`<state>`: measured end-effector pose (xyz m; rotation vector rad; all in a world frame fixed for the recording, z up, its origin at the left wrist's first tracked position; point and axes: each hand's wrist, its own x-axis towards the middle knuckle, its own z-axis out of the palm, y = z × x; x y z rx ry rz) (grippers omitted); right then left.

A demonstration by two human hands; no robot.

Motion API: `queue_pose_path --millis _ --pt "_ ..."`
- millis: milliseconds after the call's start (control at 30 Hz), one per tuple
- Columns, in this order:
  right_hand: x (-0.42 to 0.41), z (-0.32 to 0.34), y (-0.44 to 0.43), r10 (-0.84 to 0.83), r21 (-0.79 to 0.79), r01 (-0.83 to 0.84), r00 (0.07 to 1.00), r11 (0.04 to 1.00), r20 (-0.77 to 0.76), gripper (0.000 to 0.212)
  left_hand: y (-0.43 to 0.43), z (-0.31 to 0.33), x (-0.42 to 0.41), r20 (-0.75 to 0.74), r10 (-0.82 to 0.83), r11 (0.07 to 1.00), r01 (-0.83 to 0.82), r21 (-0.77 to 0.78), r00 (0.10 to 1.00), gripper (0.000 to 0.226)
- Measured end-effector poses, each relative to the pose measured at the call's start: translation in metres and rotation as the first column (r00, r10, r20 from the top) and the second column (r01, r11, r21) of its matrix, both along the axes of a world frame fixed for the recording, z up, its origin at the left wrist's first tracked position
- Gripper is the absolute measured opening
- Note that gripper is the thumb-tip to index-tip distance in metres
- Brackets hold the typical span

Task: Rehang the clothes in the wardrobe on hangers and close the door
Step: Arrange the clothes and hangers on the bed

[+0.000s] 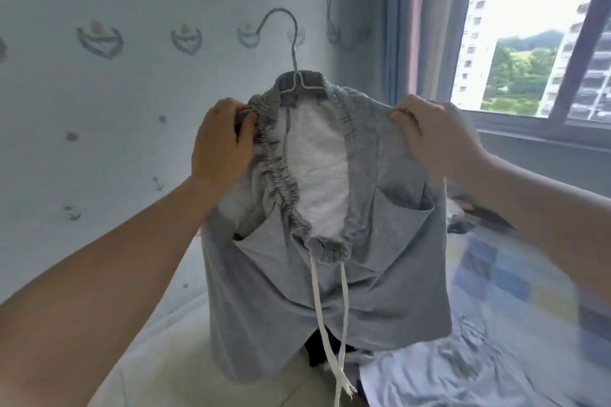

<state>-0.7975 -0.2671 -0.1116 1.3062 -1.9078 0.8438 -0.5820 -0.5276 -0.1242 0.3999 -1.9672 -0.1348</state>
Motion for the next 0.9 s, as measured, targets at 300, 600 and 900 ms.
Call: queue_pose_path --millis 300,600,900 --pt "-0.091 -0.032 0.021 -0.402 0.117 0.391 0.911 0.913 0.092 0.036 -0.031 -0.046 -0.183 0.045 -0.38 0.921 0.374 0.109 0.924 0.018" --pt "-0.136 -0.071 0.047 -0.597 0.161 0.575 0.772 0.802 0.219 0.033 -0.021 -0.088 -0.301 0.034 -0.62 0.776 0.606 0.175 0.784 0.018" --pt "-0.167 -0.239 0.118 -0.705 0.383 0.597 0.528 0.705 0.473 0.016 0.043 -0.23 -0.376 0.323 -0.724 0.689 0.61 0.392 0.609 0.009"
